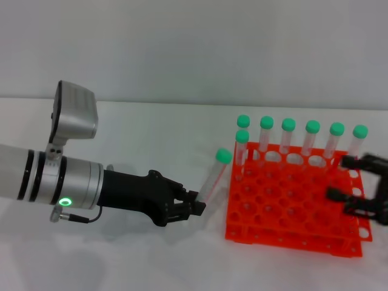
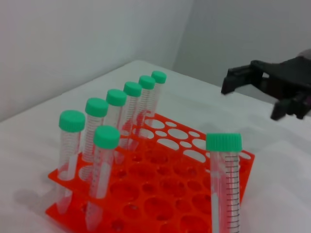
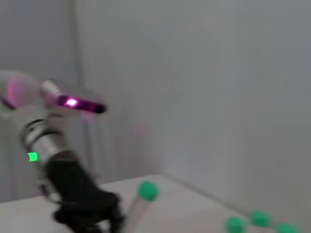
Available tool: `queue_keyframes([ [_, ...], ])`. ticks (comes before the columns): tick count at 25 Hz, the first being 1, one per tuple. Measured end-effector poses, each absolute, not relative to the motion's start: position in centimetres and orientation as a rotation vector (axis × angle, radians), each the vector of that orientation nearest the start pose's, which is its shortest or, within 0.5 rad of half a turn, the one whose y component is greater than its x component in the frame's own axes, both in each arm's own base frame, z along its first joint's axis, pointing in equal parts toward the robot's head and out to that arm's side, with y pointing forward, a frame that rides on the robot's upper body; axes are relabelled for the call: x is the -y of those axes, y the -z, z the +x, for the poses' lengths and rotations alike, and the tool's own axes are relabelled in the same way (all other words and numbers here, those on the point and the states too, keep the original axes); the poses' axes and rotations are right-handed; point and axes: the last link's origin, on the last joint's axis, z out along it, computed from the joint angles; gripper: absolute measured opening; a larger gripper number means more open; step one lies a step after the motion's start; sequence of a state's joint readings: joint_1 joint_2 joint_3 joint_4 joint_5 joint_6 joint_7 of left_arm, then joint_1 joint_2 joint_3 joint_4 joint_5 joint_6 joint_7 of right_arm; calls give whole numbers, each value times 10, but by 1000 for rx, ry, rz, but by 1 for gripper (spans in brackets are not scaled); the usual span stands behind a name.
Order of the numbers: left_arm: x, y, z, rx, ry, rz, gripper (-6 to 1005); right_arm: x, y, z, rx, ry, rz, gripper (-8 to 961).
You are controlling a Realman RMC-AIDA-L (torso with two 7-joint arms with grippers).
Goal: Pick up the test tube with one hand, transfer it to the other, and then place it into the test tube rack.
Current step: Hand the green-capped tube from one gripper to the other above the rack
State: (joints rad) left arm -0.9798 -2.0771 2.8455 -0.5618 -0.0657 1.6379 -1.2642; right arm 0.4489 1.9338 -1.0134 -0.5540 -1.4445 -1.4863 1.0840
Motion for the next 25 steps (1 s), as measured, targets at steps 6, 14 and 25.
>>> queue_keyframes([
  [6, -368, 15, -237, 498, 480, -2857, 213, -340, -18, 249, -268, -880, -2626, 763],
  [14, -379, 5, -230, 314, 599, -2730, 213, -349, -5, 224, -246, -930, -2661, 764],
  [25, -380, 21, -207, 180, 698, -2761, 213, -361, 4, 199, -212, -1003, -2628, 765],
])
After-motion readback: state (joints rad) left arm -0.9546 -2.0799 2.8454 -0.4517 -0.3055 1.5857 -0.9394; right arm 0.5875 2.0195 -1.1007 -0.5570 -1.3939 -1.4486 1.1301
